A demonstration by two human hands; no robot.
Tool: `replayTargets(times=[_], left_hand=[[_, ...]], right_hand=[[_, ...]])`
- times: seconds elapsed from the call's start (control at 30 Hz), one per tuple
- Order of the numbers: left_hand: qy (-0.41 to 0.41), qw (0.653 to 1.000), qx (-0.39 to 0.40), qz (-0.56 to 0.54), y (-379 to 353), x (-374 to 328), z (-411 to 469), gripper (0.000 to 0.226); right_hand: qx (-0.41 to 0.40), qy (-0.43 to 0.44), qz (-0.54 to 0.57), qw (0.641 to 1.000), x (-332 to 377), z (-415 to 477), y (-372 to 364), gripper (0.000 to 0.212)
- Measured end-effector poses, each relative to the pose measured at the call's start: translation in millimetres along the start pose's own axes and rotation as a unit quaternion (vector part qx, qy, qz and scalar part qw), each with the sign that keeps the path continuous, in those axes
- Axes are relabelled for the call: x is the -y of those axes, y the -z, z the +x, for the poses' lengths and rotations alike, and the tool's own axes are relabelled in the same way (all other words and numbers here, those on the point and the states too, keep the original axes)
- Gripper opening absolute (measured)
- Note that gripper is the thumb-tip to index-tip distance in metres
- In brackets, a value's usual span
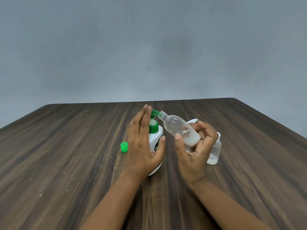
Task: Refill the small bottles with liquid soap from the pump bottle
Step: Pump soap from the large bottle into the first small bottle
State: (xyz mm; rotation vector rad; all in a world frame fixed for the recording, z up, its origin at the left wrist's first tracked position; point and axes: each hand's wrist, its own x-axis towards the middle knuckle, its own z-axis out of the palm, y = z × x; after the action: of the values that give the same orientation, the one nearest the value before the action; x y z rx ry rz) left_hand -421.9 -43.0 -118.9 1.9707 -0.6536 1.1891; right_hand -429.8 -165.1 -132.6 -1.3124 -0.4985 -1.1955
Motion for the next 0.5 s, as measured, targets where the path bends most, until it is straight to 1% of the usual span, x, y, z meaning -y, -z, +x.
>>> replayTargets(times=[0.1,0.23,0.33,0.5], left_hand=[[0.013,0.999,-0.019,-0.040,-0.3,-3.1,0.0,0.064],[0.000,0.998,-0.048,-0.042,-1.2,-1.2,1.9,0.055],[-0.023,0.999,-0.036,-0.022,0.6,2.0,2.1,0.051],[-0.046,0.999,-0.019,0.002,3.8,8.9,4.5,0.054]], right_hand=[[0.009,-0.007,-0.021,1.000,-0.4,-5.7,4.8,0.036],[0.044,0.005,-0.047,0.998,4.4,-6.7,12.2,0.027],[0.057,0.032,-0.059,0.996,7.4,-7.1,13.2,0.024],[0.056,0.028,-0.073,0.995,5.9,-7.7,14.9,0.027]])
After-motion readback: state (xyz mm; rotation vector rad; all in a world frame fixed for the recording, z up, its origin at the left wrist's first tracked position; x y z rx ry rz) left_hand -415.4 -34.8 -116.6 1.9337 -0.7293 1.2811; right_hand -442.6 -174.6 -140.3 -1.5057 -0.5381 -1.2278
